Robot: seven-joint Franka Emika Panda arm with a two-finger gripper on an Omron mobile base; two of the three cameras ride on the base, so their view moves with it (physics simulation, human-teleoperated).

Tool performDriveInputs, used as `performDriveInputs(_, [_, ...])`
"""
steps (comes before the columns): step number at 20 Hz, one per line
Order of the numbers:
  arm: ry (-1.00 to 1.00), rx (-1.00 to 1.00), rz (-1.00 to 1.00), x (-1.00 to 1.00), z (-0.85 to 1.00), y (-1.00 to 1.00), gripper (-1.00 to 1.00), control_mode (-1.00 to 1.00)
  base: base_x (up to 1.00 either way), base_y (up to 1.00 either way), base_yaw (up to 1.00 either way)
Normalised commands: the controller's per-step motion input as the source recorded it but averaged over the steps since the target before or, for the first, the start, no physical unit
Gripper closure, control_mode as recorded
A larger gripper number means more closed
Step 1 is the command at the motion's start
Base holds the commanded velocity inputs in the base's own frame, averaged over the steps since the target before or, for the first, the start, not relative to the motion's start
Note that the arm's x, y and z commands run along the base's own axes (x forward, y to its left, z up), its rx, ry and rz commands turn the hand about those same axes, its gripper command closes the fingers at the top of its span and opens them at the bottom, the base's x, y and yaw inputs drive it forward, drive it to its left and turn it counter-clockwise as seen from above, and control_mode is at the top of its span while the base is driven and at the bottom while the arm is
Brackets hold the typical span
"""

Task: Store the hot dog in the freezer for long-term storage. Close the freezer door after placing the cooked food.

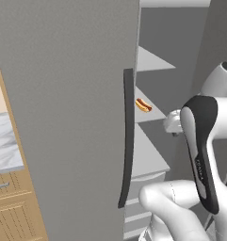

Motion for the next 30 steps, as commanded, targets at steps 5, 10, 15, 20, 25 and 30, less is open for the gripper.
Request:
performDriveInputs(5, [0.22, 0.0, 0.08, 0.0, -0.51, 0.01, -1.0, -1.0, 0.0, 0.0, 0.0])
performDriveInputs(10, [0.15, -0.02, 0.0, 0.01, -0.38, 0.0, -1.0, -1.0, 0.0, 0.0, 0.0])
performDriveInputs(15, [0.0, 0.0, 0.0, 0.0, 0.0, 0.0, -1.0, -1.0, 0.0, 0.0, 0.0])
performDriveInputs(20, [0.0, 0.0, 0.0, 0.0, 0.0, 0.0, -1.0, -1.0, 0.0, 0.0, 0.0])
performDriveInputs(25, [0.0, 0.0, 0.0, -0.04, 0.0, 0.0, -1.0, 1.0, -0.11, -0.01, 0.0])
performDriveInputs(30, [0.0, 0.0, 0.0, 0.0, 0.0, 0.0, -1.0, 1.0, -0.49, -0.11, 0.0])
